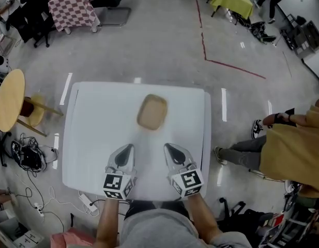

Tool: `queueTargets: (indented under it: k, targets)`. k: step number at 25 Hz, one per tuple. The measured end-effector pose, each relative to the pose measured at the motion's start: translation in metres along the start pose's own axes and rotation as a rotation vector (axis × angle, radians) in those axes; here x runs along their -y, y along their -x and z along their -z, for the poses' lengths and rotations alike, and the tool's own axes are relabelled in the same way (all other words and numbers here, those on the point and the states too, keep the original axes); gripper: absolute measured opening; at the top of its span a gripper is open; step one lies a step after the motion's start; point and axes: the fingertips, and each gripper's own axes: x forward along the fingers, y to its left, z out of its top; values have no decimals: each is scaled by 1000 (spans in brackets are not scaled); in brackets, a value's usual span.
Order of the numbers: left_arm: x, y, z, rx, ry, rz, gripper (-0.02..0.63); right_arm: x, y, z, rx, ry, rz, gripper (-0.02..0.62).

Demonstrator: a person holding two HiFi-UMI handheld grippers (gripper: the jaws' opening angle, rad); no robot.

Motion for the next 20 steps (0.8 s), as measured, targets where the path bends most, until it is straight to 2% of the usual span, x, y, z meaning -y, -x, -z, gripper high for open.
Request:
queueTargets:
  k: [12, 20]
  targets:
    - [-37, -44, 49, -71, 82, -28, 11, 20, -48, 44, -91, -33, -27, 5]
    - [-51, -65, 81, -127, 354, 9, 12, 27, -56, 54, -118, -44, -15, 5]
